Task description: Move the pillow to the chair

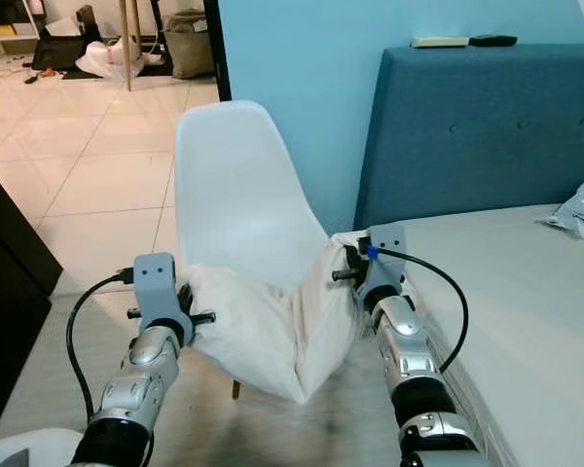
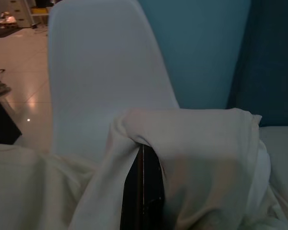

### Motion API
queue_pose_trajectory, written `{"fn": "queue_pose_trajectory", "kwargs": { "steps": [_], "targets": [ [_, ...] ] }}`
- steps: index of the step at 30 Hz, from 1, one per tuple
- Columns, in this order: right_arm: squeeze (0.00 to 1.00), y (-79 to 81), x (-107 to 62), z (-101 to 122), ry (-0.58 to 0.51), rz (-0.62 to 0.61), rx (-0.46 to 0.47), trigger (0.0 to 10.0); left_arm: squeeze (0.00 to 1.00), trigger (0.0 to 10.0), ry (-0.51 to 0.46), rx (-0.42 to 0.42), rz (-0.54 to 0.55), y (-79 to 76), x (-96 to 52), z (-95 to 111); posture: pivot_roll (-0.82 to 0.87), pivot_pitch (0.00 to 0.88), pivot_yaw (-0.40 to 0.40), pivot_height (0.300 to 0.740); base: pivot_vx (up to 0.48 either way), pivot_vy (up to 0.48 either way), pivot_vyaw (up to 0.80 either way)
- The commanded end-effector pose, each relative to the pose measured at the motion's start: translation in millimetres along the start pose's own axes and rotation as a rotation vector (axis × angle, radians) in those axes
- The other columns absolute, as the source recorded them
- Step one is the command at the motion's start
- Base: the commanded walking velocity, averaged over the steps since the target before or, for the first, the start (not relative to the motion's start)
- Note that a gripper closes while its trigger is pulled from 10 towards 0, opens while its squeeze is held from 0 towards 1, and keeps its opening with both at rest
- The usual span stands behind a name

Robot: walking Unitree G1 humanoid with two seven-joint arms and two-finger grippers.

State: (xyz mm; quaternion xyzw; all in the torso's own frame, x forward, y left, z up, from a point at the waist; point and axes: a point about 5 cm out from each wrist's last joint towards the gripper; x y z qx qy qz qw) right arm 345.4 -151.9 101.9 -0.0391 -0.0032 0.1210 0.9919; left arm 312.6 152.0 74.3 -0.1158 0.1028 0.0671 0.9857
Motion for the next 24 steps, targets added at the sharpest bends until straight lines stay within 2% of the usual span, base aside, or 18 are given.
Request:
{"fn": "queue_pose_trajectory", "kwargs": {
  "steps": [1, 10, 16, 24],
  "targets": [
    [0.00, 4.0, 5.6, 13.3, -0.054, 0.023, -0.006, 10.0, 0.00, 10.0, -0.028, 0.011, -0.012, -0.8, 0.1, 6.6, 0.00, 0.047, -0.039, 0.740, 0.000, 0.000, 0.00],
    [0.00, 3.3, 6.6, 15.2, -0.055, 0.024, -0.009, 10.0, 0.00, 10.0, -0.024, 0.003, -0.003, -0.5, 1.0, 5.4, 0.00, 0.040, -0.043, 0.740, 0.000, -0.453, 0.00],
    [0.00, 2.9, 7.0, 16.0, -0.056, 0.026, -0.011, 10.0, 0.00, 10.0, -0.023, -0.021, -0.003, -0.7, 0.3, 4.5, 0.00, 0.036, -0.044, 0.740, 0.000, 0.000, 0.00],
    [0.00, 5.6, 6.7, 16.6, -0.064, 0.033, -0.009, 10.0, 0.00, 10.0, -0.047, 0.001, -0.012, 0.2, -2.1, 5.4, 0.00, 0.028, -0.037, 0.740, 0.000, 0.000, 0.00]
  ]
}}
Point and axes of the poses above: a point about 5 cm out from each wrist's last joint towards the gripper, its own x axis pointing out of the wrist towards the gripper, its own z axis along the axis of the wrist's last joint, y = z × x, and after that the axes turned 7 degrees about -x, right-handed
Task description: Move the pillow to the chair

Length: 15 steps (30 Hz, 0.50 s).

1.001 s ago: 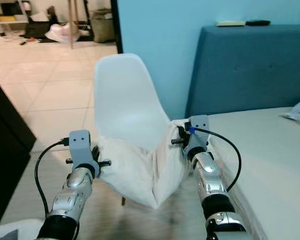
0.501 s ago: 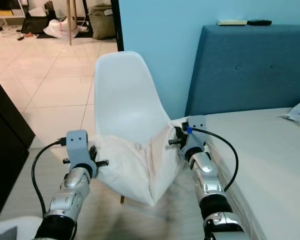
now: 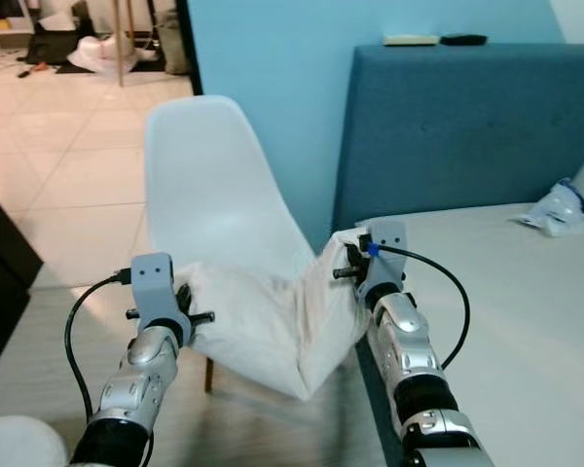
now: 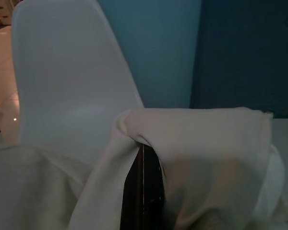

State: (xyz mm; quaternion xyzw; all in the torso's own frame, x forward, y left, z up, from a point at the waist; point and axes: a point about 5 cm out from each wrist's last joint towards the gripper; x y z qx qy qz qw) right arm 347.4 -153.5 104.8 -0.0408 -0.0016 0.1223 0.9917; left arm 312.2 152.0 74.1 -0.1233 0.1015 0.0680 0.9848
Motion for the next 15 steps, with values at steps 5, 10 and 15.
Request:
{"fn": "queue_pose_trajectory", "kwargs": {
  "steps": [5, 10, 15],
  "targets": [
    [0.00, 8.7, 6.1, 16, -0.078, 0.029, 0.002, 10.0, 0.00, 10.0, -0.099, 0.038, 0.004, 2.3, -1.6, 14, 0.00, 0.032, -0.036, 0.740, 0.000, 0.000, 0.00],
    [0.00, 9.3, 10.0, 20, -0.089, 0.031, 0.014, 10.0, 0.00, 10.0, -0.191, 0.061, 0.041, 8.7, 1.3, 30, 0.01, 0.033, -0.036, 0.740, 0.000, 0.000, 0.00],
    [0.00, 9.8, 12.5, 22, -0.090, 0.034, 0.018, 10.0, 0.00, 10.0, -0.202, 0.064, 0.037, 9.4, 2.9, 35, 0.01, 0.033, -0.032, 0.740, 0.000, 0.000, 0.00]
  ]
}}
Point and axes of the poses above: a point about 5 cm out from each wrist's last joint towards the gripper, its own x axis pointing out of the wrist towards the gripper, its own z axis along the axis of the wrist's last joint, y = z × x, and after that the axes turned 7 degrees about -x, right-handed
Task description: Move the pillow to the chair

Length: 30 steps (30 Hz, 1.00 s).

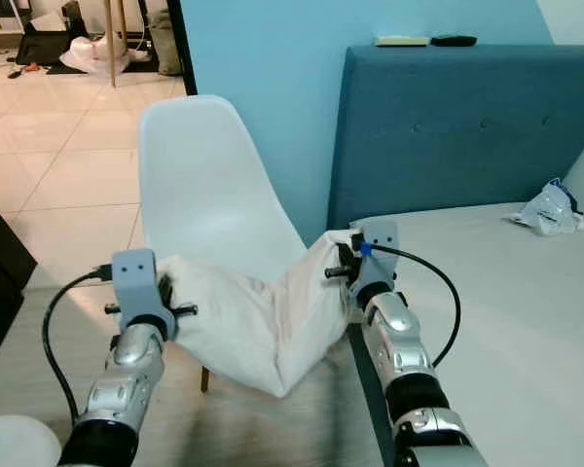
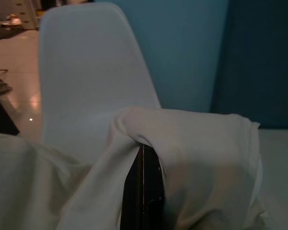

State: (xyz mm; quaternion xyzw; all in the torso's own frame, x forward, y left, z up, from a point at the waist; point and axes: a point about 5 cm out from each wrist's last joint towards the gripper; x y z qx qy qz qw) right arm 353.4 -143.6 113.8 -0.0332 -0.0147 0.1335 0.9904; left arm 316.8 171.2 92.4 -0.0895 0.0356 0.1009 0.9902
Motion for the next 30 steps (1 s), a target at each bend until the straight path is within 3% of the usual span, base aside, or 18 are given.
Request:
{"fn": "queue_pose_trajectory", "kwargs": {
  "steps": [1, 11, 17, 30],
  "targets": [
    [0.00, 2.9, 5.0, 12, -0.061, 0.014, 0.006, 10.0, 0.00, 10.0, -0.053, 0.014, -0.020, -3.4, 1.6, 11, 0.01, 0.033, -0.031, 0.740, 0.000, 0.000, 0.00],
    [0.00, 9.3, 2.4, 10, -0.074, 0.031, 0.028, 10.0, 0.00, 10.0, -0.033, 0.008, -0.022, -2.9, -2.2, 4, 0.01, 0.038, -0.024, 0.740, 0.000, 0.000, 0.00],
    [0.00, 9.9, 2.4, 17, -0.113, 0.054, 0.092, 10.0, 0.00, 10.0, -0.029, 0.009, -0.030, -4.8, -2.6, 3, 0.01, 0.039, -0.021, 0.740, 0.000, 0.000, 0.00],
    [0.00, 13.6, 2.1, 15, -0.107, 0.065, 0.063, 10.0, 0.00, 10.0, -0.027, 0.010, -0.038, -6.1, -2.1, 3, 0.01, 0.042, -0.015, 0.740, 0.000, 0.000, 0.00]
  ]
}}
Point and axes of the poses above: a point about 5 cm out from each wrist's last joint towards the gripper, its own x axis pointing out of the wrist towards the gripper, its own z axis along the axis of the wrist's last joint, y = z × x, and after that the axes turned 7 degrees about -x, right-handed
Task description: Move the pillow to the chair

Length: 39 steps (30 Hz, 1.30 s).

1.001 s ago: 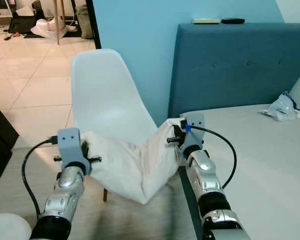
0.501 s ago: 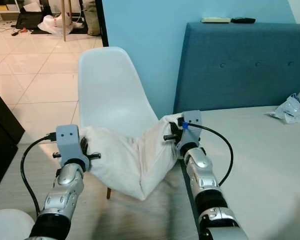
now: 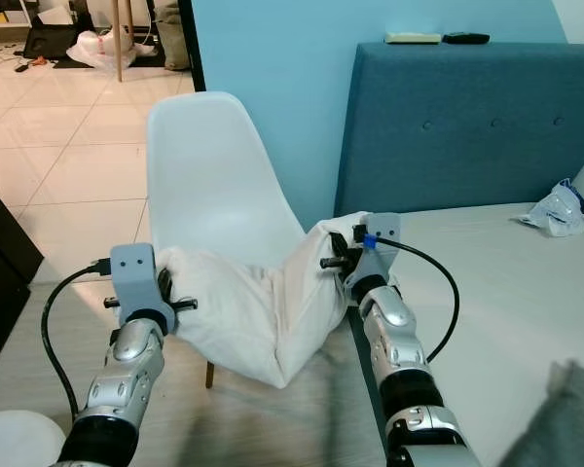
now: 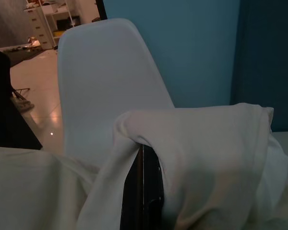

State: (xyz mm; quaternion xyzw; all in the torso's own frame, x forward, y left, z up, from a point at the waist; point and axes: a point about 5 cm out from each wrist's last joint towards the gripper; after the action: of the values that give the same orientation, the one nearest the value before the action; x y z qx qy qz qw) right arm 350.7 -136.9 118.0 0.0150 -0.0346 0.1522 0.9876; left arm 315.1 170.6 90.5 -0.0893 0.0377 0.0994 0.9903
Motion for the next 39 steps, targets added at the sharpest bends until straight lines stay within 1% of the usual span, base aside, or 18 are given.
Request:
{"fn": "queue_pose_trajectory", "kwargs": {
  "steps": [1, 3, 7, 9, 13, 19, 39],
  "targets": [
    [0.00, 7.6, 3.5, 9.5, -0.052, 0.033, -0.027, 10.0, 0.00, 10.0, -0.031, 0.009, -0.036, -6.2, -0.4, 4.7, 0.01, 0.042, -0.015, 0.740, 0.000, 0.000, 0.00],
    [0.00, 8.1, 3.2, 7.6, -0.033, 0.037, -0.043, 10.0, 0.00, 10.0, -0.031, 0.010, -0.035, -5.9, -0.5, 4.5, 0.01, 0.042, -0.015, 0.740, 0.000, 0.000, 0.00],
    [0.00, 7.9, 1.8, 6.0, -0.033, 0.029, -0.045, 10.0, 0.00, 10.0, -0.036, 0.010, -0.032, -4.9, -1.4, 4.5, 0.01, 0.044, -0.017, 0.740, 0.000, 0.000, 0.00],
    [0.00, 8.1, 1.4, 5.6, -0.032, 0.029, -0.045, 10.0, 0.00, 10.0, -0.050, 0.026, -0.034, -5.0, -2.0, 5.4, 0.01, 0.044, -0.018, 0.740, 0.000, 0.000, 0.00],
    [0.00, 7.4, 1.7, 5.7, -0.029, 0.030, -0.043, 10.0, 0.00, 10.0, -0.068, 0.014, -0.045, -6.5, -2.7, 7.1, 0.01, 0.044, -0.019, 0.740, 0.000, 0.000, 0.00],
    [0.00, 8.1, 2.8, 6.6, -0.030, 0.032, -0.043, 10.0, 0.00, 10.0, -0.081, 0.002, -0.043, -6.7, -2.6, 9.9, 0.01, 0.041, -0.019, 0.740, 0.308, 0.000, 0.00],
    [0.00, 10.7, 0.1, 2.8, -0.025, 0.040, -0.042, 10.0, 0.00, 10.0, -0.081, -0.011, -0.052, -6.3, -6.3, 7.8, 0.01, 0.035, -0.021, 0.740, 0.316, 0.000, 0.00]
  ]
}}
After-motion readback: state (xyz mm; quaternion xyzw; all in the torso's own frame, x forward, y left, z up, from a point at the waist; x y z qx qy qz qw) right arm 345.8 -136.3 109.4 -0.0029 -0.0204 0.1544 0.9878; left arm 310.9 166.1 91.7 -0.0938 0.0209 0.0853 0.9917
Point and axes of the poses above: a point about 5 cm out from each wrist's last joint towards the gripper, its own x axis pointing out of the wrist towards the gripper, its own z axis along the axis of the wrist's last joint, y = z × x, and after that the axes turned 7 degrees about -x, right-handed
